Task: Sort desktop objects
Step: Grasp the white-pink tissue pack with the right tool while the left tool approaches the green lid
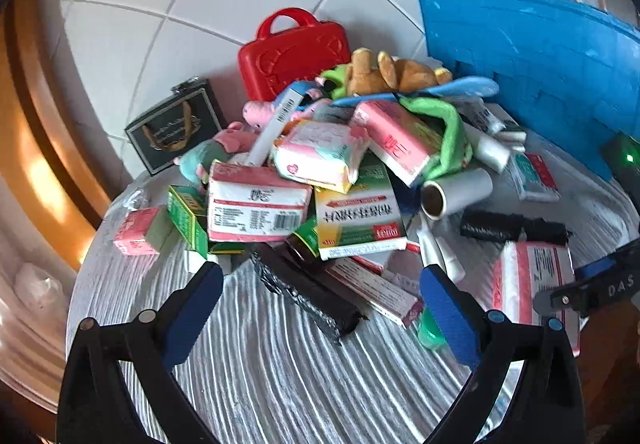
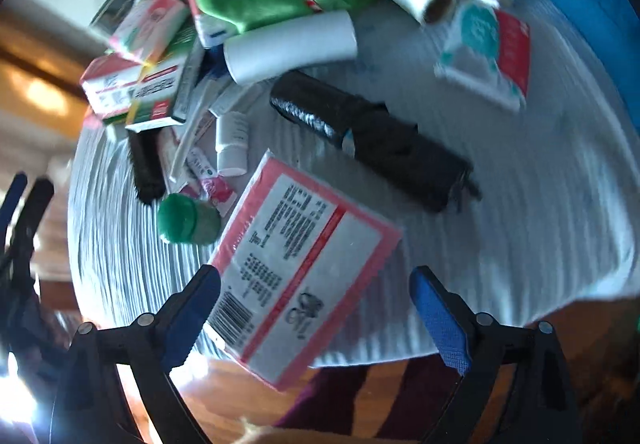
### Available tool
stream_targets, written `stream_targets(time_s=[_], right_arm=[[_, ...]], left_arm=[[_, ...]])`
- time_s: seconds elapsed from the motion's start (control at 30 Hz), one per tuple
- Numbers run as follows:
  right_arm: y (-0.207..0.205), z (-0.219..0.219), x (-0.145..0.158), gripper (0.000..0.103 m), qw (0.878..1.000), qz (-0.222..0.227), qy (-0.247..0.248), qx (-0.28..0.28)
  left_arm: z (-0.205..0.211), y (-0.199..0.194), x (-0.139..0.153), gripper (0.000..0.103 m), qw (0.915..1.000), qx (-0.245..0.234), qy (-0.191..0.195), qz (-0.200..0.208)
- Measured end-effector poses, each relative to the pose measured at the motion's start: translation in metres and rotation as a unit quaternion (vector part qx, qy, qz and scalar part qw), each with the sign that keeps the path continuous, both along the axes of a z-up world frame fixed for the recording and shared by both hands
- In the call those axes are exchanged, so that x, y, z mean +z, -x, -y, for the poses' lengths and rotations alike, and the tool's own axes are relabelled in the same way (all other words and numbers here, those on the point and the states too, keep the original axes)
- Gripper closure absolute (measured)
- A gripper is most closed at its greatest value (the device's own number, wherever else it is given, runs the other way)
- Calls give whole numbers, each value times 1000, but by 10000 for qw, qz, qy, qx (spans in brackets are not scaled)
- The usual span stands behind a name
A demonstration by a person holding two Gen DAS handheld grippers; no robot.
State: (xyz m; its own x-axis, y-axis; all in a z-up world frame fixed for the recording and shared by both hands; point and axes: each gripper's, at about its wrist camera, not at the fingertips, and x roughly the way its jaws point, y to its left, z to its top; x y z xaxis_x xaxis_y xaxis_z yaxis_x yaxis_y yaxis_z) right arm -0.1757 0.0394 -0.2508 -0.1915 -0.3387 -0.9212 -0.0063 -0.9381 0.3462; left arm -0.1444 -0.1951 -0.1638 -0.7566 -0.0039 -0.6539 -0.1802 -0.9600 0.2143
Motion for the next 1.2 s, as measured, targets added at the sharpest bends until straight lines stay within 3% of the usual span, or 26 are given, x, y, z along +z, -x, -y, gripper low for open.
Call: stream_targets(time_s=[0.1, 0.27, 0.43, 0.57, 0.67, 0.8, 0.87, 1.0, 1.07, 1.2], right_arm=[[-3, 15, -10, 6, 9993, -51, -175, -332], [2, 40, -13, 0, 9949, -490, -821, -307], [9, 51, -12, 1, 9900, -680, -1159, 432], [10, 33, 1, 3, 9754, -938, -1797, 871], [19, 7, 0, 3, 9818, -843, -1496, 808], [18, 3, 2, 2, 9802, -997, -1453, 906], [17, 1, 3, 2, 9801, -1054, -1414, 913], [18, -1, 5, 2, 9802, -1111, -1338, 945], [18, -2, 5, 2, 9812, -1127, -1273, 918], [21, -2, 4, 1, 9841, -1029, -1201, 804]], left_arm=[[-8, -2, -22, 3, 9973, -660, -139, 280], [-24, 0, -51, 3, 9922, -1034, -196, 673], [-36, 6, -68, 3, 9823, -1565, -445, 928], [-49, 8, -74, 3, 9778, -1794, -500, 962], [-55, 11, -80, 3, 9798, -1622, -551, 1030], [-63, 18, -95, 18, 9819, -1363, -529, 1202], [-65, 19, -102, 33, 9826, -1251, -525, 1267], [-70, 22, -105, 45, 9887, -1031, -389, 1012], [-73, 21, -103, 62, 9902, -953, -325, 966], [-72, 12, -104, 62, 9906, -883, -367, 980]])
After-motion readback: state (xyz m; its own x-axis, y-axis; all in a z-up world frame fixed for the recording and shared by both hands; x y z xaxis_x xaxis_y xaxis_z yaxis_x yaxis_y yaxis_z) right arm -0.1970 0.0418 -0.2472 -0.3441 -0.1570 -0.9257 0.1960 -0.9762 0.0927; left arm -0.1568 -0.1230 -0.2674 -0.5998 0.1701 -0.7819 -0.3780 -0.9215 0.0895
